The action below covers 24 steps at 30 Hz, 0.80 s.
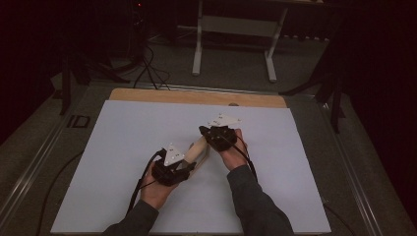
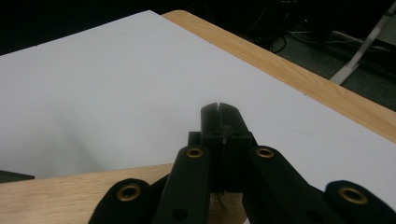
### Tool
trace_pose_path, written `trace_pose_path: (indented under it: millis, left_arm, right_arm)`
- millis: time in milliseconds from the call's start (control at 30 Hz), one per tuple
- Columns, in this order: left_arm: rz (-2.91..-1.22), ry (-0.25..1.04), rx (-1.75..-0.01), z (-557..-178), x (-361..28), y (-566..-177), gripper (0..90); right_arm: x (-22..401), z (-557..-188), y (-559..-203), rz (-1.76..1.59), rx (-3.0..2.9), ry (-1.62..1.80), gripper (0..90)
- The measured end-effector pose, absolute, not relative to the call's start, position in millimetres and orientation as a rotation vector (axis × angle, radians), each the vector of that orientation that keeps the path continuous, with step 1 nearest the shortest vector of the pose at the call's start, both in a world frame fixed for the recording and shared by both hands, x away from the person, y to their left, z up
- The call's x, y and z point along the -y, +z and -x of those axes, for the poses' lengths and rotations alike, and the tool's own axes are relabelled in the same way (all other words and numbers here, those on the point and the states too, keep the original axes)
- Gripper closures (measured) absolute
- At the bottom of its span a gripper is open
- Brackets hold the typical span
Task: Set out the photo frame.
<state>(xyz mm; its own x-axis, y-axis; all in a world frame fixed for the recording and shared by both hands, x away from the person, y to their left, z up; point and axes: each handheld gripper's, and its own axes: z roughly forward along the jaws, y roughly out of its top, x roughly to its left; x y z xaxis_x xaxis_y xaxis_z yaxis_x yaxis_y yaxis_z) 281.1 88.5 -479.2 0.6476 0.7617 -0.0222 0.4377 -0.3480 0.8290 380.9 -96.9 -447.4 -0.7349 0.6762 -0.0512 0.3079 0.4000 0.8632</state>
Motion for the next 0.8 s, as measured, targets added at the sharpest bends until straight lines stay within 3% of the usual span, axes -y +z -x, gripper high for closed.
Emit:
trace_pose_path:
  millis: [800]
  left_arm:
    - [-1.978,0.476,-0.980,-287,-98,-480,57.4]
  right_arm:
    - [107,-374,-445,-0.881,-2.263,1.235,89.8]
